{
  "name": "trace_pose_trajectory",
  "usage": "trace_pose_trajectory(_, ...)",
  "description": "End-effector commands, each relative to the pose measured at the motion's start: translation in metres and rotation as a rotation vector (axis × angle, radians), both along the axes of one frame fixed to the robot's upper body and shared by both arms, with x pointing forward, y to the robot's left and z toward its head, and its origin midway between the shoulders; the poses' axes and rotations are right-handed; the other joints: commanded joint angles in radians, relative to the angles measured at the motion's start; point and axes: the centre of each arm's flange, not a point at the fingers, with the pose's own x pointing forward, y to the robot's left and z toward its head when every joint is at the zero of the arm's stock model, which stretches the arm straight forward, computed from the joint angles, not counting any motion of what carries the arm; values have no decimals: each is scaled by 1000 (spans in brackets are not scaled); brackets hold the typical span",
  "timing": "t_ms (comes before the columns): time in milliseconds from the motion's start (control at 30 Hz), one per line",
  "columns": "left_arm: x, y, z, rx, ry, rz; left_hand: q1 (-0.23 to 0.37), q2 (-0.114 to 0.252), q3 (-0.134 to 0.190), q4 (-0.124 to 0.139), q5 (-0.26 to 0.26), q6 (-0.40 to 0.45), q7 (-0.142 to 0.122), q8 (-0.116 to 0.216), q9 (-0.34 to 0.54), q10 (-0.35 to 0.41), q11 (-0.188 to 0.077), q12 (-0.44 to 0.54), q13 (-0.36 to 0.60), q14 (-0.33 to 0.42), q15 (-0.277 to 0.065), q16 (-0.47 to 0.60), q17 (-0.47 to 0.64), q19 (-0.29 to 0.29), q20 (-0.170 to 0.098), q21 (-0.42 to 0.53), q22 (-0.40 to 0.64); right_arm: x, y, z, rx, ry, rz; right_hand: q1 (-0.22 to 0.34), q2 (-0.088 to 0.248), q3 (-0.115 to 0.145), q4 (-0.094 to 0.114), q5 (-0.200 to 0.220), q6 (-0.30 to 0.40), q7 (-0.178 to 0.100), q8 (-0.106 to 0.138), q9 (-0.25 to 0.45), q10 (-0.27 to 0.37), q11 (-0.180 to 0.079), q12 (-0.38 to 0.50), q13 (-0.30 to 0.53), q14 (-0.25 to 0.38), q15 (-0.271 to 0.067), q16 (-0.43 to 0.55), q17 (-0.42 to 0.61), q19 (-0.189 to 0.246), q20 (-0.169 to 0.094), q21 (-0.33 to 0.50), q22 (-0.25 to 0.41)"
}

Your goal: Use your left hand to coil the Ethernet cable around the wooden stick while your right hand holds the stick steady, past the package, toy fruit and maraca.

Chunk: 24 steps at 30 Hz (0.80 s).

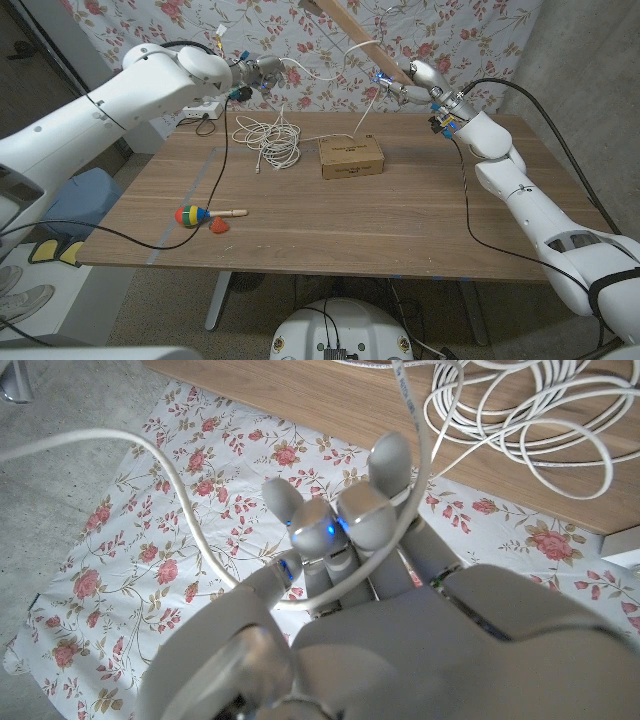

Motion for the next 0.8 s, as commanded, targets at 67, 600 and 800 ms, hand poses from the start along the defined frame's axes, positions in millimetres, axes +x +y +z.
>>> trace_pose_trajectory(67, 0, -8, 26, -49, 49, -125, 10, -5, 5, 4, -7, 29, 39, 12, 5, -11, -3, 18, 0, 6, 1, 14, -5, 1, 3, 5, 8, 4, 11, -17, -151, -91, -183, 8, 10, 13, -2, 5, 13, -7, 1, 2, 0, 0, -1, 1, -5, -75, -3, 3, -6, -106, -5, 3)
trace_pose_trajectory(600, -7, -5, 48, -112, 122, -176, 18, -4, 7, 3, -11, 11, 45, 33, 10, -26, -2, 46, 15, 4, -2, 34, -20, 2, 3, -1, -7, 29, 20, -37, -258, -139, -305, 6, 7, 11, -2, 7, 18, -10, 0, 0, 3, 2, -4, -7, -8, -75, -9, 2, -11, -106, -15, 3)
trace_pose_trajectory(800, -4, -8, 53, -113, 142, -195, 22, -2, 9, 3, -11, 5, 46, 36, 6, -25, -4, 38, -3, 3, -2, 35, -27, -3, 6, 5, 2, 32, 32, -43, -314, -162, -311, 5, 6, 10, -1, 7, 19, -13, -1, 0, 2, 0, -4, -8, -8, -75, -11, 2, -15, -106, -19, 3)
